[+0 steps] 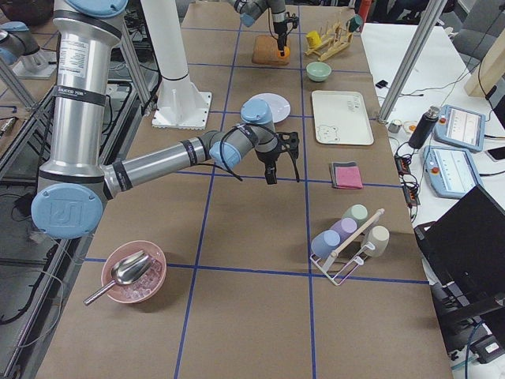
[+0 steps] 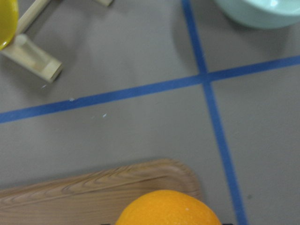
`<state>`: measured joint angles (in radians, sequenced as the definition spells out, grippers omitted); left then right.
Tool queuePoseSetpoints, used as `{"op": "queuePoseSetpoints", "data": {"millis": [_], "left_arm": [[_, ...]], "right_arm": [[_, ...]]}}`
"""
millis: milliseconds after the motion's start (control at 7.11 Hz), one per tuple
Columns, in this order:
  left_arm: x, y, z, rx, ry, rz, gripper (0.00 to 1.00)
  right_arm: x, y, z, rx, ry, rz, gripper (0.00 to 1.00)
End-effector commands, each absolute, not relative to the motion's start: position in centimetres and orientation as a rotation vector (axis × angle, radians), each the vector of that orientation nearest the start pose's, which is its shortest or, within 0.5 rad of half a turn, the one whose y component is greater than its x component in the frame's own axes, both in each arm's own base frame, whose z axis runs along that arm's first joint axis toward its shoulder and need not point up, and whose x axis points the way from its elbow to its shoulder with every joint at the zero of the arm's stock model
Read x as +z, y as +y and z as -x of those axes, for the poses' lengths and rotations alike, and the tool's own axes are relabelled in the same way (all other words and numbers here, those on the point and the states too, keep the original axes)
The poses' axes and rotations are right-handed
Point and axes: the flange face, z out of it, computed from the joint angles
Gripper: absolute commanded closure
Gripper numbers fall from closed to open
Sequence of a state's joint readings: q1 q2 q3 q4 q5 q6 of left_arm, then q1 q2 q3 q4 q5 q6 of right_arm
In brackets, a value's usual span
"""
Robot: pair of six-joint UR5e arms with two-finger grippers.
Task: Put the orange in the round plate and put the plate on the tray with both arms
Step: 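Carry the orange onto the white plate with left gripper while right arm approaches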
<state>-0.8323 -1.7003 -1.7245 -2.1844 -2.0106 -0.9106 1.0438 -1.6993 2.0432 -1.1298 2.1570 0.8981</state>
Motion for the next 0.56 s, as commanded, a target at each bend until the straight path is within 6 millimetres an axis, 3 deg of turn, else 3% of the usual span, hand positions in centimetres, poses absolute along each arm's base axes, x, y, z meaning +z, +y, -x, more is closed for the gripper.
{"op": "queuePoseSetpoints", "data": {"millis": [0, 141, 422], "left_arm": [[36.0, -49.5, -37.6, -0.020, 0.964, -0.232, 1.00], [31.9, -49.8, -39.9, -0.050, 0.975, -0.201, 1.00], [25.1, -48.0, -45.8, -0.117, 0.931, -0.162, 1.00]], "right_arm": [[40.0, -42.7, 19.4, 0.186, -1.025, -0.195, 0.00], [38.2, -42.7, 20.7, 0.221, -1.078, -0.194, 0.00], [34.9, -41.9, 24.6, 0.357, -1.176, -0.189, 0.00]]}}
